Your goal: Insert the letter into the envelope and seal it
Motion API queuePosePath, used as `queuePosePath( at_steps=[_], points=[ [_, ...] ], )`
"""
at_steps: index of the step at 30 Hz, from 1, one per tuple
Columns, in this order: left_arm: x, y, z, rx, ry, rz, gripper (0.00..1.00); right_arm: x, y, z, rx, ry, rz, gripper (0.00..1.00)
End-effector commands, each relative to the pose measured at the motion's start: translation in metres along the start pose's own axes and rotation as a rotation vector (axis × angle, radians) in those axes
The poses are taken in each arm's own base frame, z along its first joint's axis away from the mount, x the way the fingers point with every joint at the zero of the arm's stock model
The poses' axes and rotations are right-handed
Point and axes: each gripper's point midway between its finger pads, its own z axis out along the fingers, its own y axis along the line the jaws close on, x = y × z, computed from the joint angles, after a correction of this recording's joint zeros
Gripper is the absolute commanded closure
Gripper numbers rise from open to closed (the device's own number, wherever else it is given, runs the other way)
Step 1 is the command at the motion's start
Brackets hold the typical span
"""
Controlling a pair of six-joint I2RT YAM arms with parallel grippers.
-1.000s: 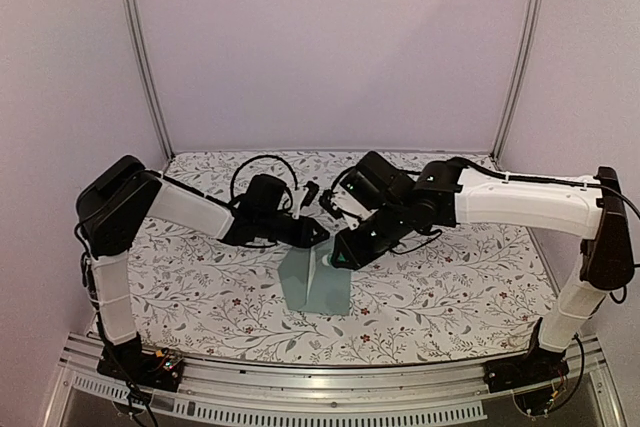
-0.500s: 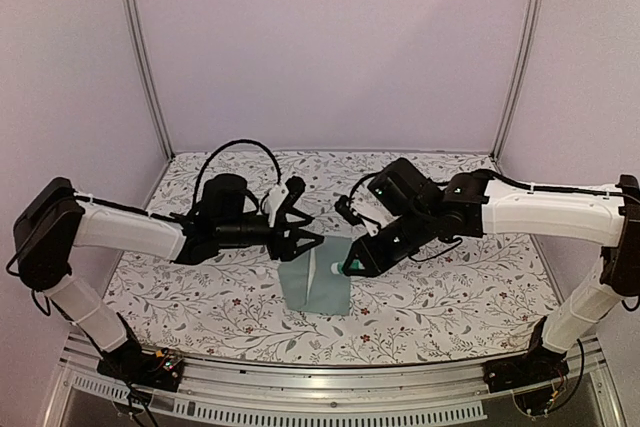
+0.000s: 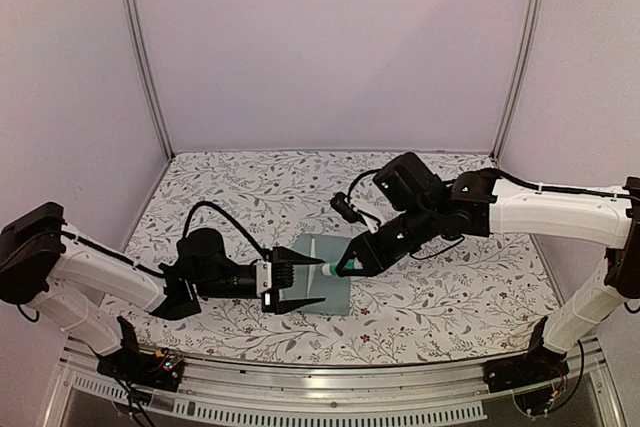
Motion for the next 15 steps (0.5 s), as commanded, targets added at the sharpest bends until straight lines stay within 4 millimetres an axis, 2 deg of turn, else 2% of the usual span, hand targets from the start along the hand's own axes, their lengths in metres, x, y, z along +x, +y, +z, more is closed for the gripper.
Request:
queuePosePath(
  at_steps=[1, 6, 10, 13, 15],
  points=[
    [-0.019, 0.019, 0.013, -0.123, -0.025, 0.13, 0.37, -0.005, 0.006, -0.002, -0.04, -0.023, -0.008, 1.0],
    [-0.002, 0.026, 0.028, -0.159, 0.038, 0.114, 0.41, -0.008, 0.009, -0.003, -0.048, -0.034, -0.007, 1.0],
    [0.002, 0.035, 0.032, -0.202, 0.058, 0.1, 0.47, -0.009, 0.009, -0.005, -0.048, -0.039, -0.004, 1.0],
    [0.003, 0.038, 0.034, -0.222, 0.071, 0.104, 0.54, -0.009, 0.009, -0.005, -0.046, -0.041, -0.003, 1.0],
    [0.003, 0.04, 0.035, -0.239, 0.077, 0.111, 0.63, -0.01, 0.009, -0.005, -0.047, -0.042, -0.003, 1.0]
  ],
)
